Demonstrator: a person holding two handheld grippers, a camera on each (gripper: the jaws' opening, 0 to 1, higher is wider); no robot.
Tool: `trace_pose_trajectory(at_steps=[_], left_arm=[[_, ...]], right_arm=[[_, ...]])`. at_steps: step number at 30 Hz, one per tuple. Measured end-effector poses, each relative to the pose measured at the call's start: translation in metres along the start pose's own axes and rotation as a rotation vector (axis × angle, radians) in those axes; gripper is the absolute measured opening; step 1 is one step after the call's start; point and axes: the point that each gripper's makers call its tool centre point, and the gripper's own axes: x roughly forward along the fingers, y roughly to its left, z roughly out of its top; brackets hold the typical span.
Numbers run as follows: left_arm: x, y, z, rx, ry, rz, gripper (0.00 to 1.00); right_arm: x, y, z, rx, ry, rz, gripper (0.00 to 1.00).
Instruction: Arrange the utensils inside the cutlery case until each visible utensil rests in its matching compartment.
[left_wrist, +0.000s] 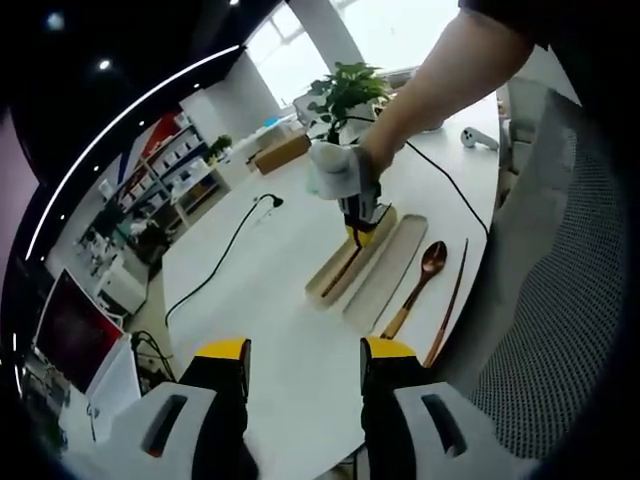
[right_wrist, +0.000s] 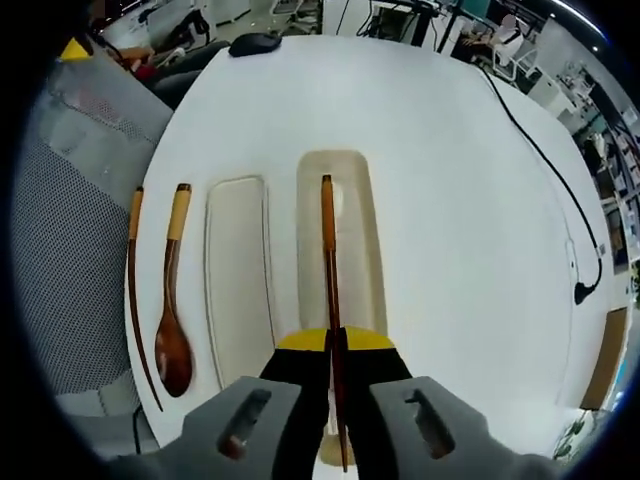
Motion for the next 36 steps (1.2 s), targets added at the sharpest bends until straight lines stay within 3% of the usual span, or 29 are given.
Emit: trace_pose_trajectory(at_steps=[9,19,25,36], left_arm=[[0.0,-0.001,-0.001,0.005,0.007,-0.001,0.45],[0.0,-0.001,-0.001,0.007,0.008,-0.001,0.45],[0.0,-0.001,-0.001,0.007,0.01,-0.003,0.45],[0.0,-0.001,-0.001,0.012,0.009,-0.002,0.45]], right_arm=[[0.001,-0.002,0.003,0.001,-0.014,-0.002,0.0],[0.004,-0.005,0.004,0.083,-0.038,0.02,0.0],[0.001,-0.011,0.005,0.08,-0.047,-0.014,0.07],[-0.019,-0.013,0.005,0.116,-0.095,-0.063,0.11]])
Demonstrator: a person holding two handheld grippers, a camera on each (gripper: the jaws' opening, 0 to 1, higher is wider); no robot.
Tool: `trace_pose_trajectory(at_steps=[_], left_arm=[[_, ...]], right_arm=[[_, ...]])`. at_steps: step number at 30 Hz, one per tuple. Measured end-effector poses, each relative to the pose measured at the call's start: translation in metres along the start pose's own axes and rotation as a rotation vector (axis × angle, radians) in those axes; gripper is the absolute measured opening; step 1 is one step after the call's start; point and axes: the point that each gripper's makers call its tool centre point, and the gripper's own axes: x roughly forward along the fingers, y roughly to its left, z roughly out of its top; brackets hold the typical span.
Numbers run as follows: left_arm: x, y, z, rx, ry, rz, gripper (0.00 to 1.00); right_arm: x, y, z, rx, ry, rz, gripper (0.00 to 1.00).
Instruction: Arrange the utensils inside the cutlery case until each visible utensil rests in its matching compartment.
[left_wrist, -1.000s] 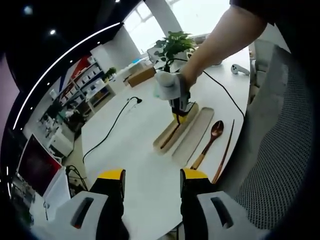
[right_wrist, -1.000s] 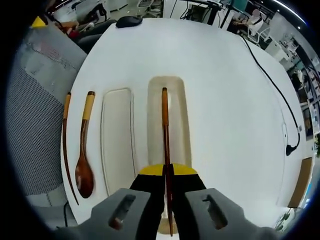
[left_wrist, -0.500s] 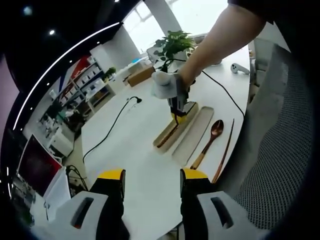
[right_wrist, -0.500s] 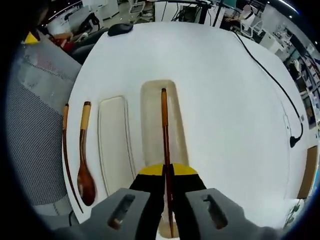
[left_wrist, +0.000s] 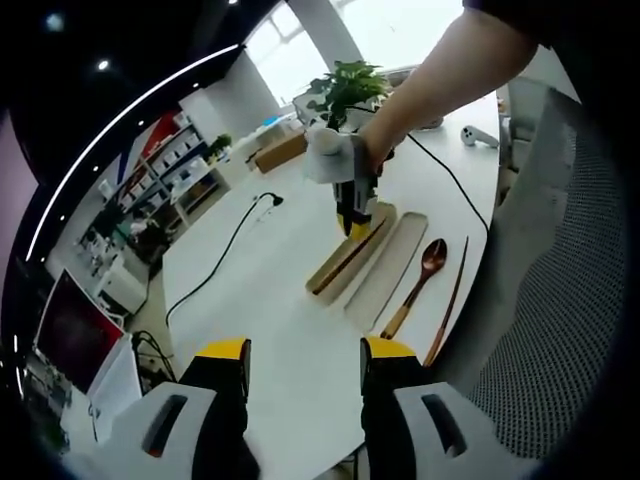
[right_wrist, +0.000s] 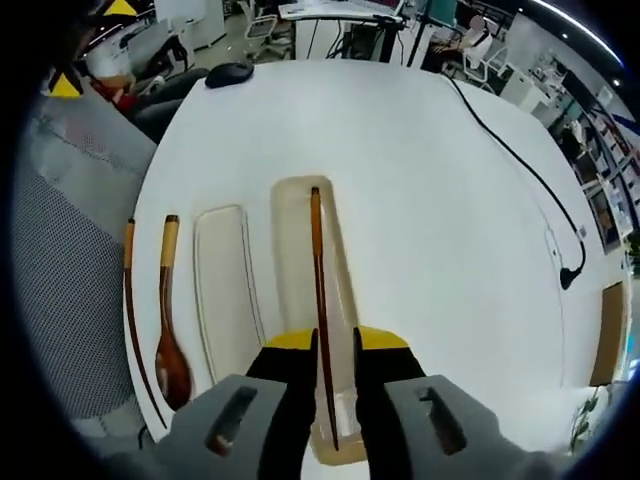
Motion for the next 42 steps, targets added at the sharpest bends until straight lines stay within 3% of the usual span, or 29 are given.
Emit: trace_pose_trajectory(at_steps=[17,42], left_arm=[[0.001,-0.001,0.0,0.017,-0.001,0.001,0.45],[0.0,0.0,0.001,0.03,-0.005,0.011,0.44]], right_arm=[[-0.025,0.001,-0.006,0.048,-0.038,-0.046,0.13],[-0.058,0.034,-0.019,0.039,-0.076,-0.052,0.18]])
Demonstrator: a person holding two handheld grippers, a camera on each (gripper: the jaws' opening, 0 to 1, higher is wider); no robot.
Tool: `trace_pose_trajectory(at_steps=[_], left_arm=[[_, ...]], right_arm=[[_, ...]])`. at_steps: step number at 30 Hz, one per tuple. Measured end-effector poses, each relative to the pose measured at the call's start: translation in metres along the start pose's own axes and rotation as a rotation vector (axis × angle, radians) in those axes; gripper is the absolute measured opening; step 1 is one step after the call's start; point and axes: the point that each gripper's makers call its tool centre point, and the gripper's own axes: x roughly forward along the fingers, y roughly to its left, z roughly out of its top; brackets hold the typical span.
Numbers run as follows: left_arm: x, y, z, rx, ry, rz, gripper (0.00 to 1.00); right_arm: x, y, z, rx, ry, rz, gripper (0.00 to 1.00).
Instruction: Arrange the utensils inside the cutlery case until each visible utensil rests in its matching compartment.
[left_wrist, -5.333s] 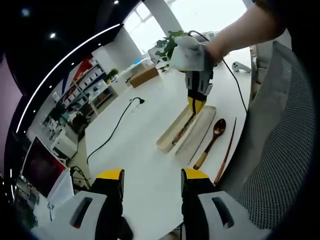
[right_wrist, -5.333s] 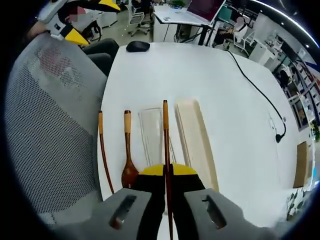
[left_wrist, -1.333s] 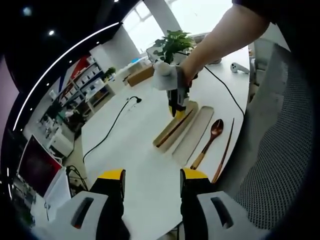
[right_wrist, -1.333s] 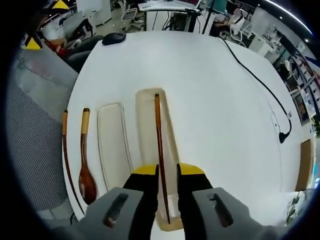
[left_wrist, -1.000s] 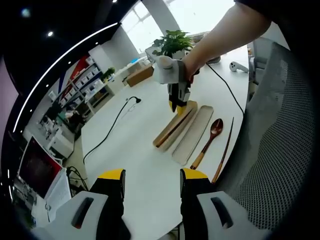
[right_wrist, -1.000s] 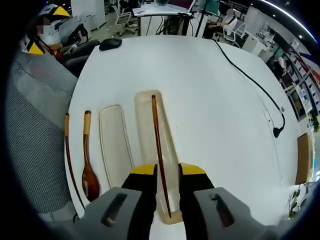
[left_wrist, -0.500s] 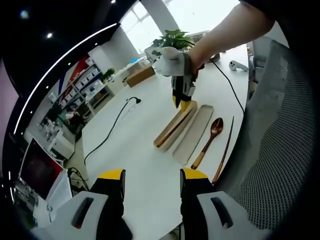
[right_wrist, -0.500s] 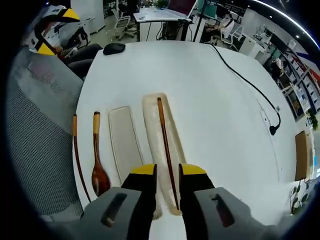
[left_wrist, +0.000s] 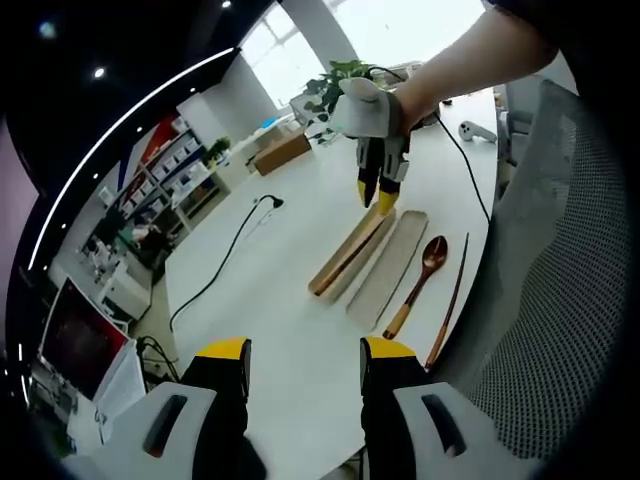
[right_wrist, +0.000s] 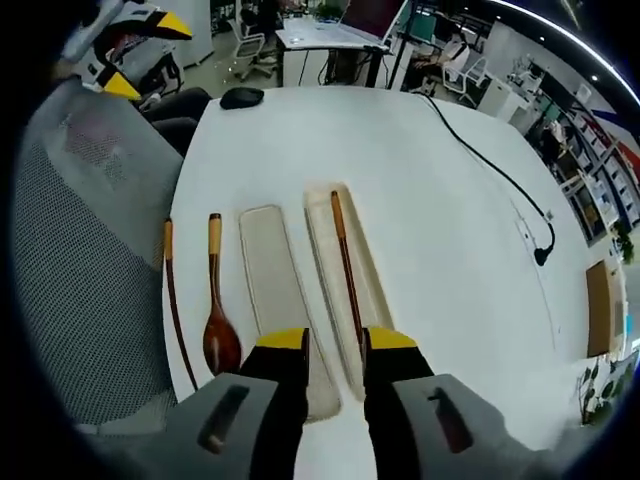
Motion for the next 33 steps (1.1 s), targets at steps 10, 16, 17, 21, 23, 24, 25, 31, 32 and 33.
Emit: trace_pose_trajectory(at_steps=[10,16,17,21,23,24,25,31,32,33], left_arm=[[0.0,-0.001,0.0,0.004,0.0,-0.005,0.44],[-0.001,-0.001,0.001,0.004,-0.001,-0.001,0.44],[-0.001,-0.001,0.001,0.004,-0.001,0.0,0.44],[-0.001,0.0,0.001,0.003,-0.003,0.004,0.44],[-0.001,0.0,0.001,0.003,-0.003,0.004,0.44],[-0.001,0.0,0.001,0.003,-0.003,0.005,0.44],[-0.001,0.0,0.001,0.003,-0.003,0.006,0.44],[-0.001,0.001,0.001,0.002,-0.007,0.01,0.44],[-0.001,0.001,0.001,0.0,-0.006,0.008,0.44],[-0.001,0.0,0.001,0.002,-0.004,0.007,0.44]], right_arm=[[-0.004,0.017,-0.007,0.004,-0.006,0.014,0.18],[-0.006,0.034,-0.002,0.004,-0.033,0.046,0.22],[-0.006,0.036,-0.003,-0.003,-0.029,0.053,0.21],[-0.004,0.048,-0.005,-0.003,-0.028,0.09,0.22],[-0.002,0.055,-0.007,-0.01,-0.019,0.109,0.22],[-0.001,0.059,-0.009,-0.02,-0.01,0.114,0.21],[-0.001,0.061,-0.009,-0.024,-0.007,0.119,0.21],[0.001,0.078,-0.009,-0.037,-0.005,0.162,0.2],[0.001,0.081,-0.009,-0.04,-0.003,0.17,0.2],[0.002,0.084,-0.009,-0.044,-0.001,0.174,0.2]])
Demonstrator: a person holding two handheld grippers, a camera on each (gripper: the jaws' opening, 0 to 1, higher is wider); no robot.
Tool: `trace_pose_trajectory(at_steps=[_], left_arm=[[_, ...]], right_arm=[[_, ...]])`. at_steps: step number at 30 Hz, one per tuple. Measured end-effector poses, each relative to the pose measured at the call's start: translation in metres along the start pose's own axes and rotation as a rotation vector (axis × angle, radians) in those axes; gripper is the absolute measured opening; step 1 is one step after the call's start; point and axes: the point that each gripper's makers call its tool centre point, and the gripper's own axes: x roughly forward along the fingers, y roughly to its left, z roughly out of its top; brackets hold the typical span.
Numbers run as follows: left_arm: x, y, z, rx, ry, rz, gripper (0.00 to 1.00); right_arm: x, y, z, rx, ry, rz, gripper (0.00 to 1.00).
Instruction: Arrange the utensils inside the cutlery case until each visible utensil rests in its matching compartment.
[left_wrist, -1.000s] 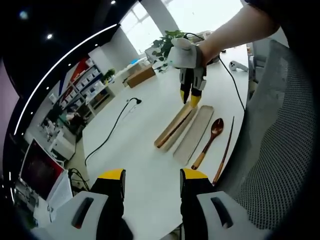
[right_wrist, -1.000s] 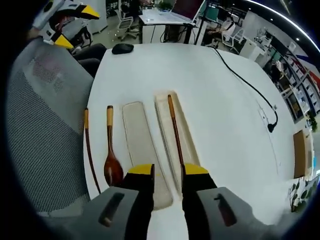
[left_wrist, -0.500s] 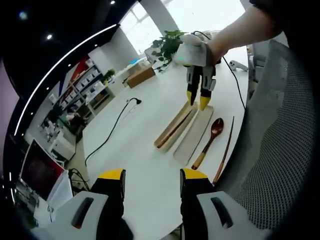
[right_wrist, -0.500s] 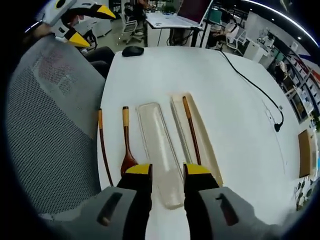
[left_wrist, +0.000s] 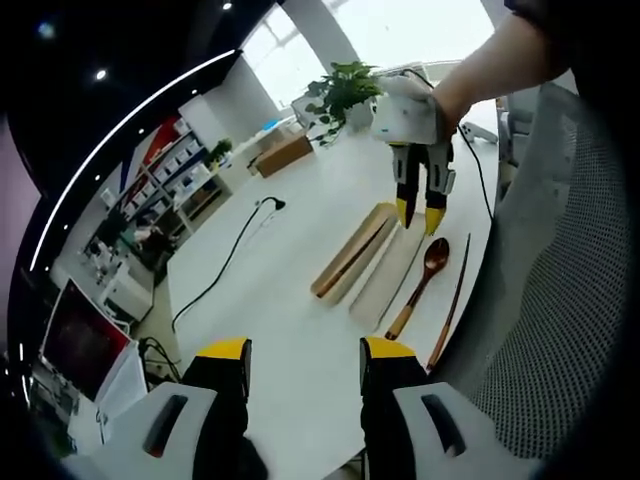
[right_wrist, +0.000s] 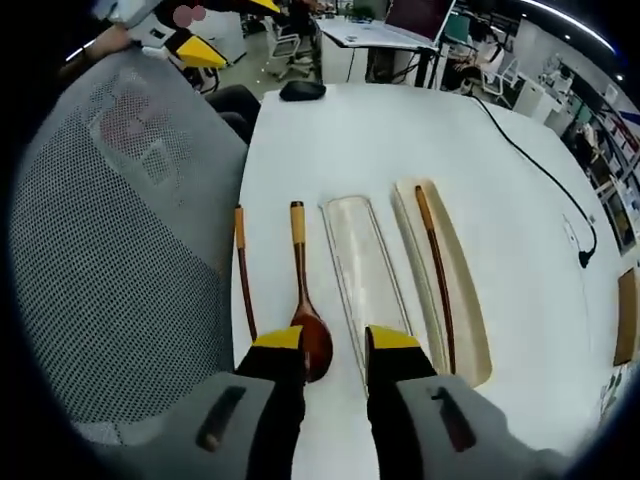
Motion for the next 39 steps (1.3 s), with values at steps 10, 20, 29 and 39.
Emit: trace_pose_trajectory(at_steps=[10,20,29,39], left_arm=[[0.0,0.0,-0.001,0.007,0.006,-0.003,0.44],[0.0,0.0,0.001,0.001,-0.003,-0.004,0.44],[0.0,0.0,-0.001,0.0,0.003,-0.003,0.44],[0.001,0.0,-0.001,0.002,0.005,-0.005,0.44]], right_arm=[[0.006,0.014,0.004,-0.035,0.001,0.034,0.19],[0.013,0.026,0.007,-0.039,0.003,0.064,0.19],[0.02,0.037,0.006,-0.053,0.013,0.09,0.19],[0.031,0.053,0.008,-0.081,0.03,0.112,0.19]])
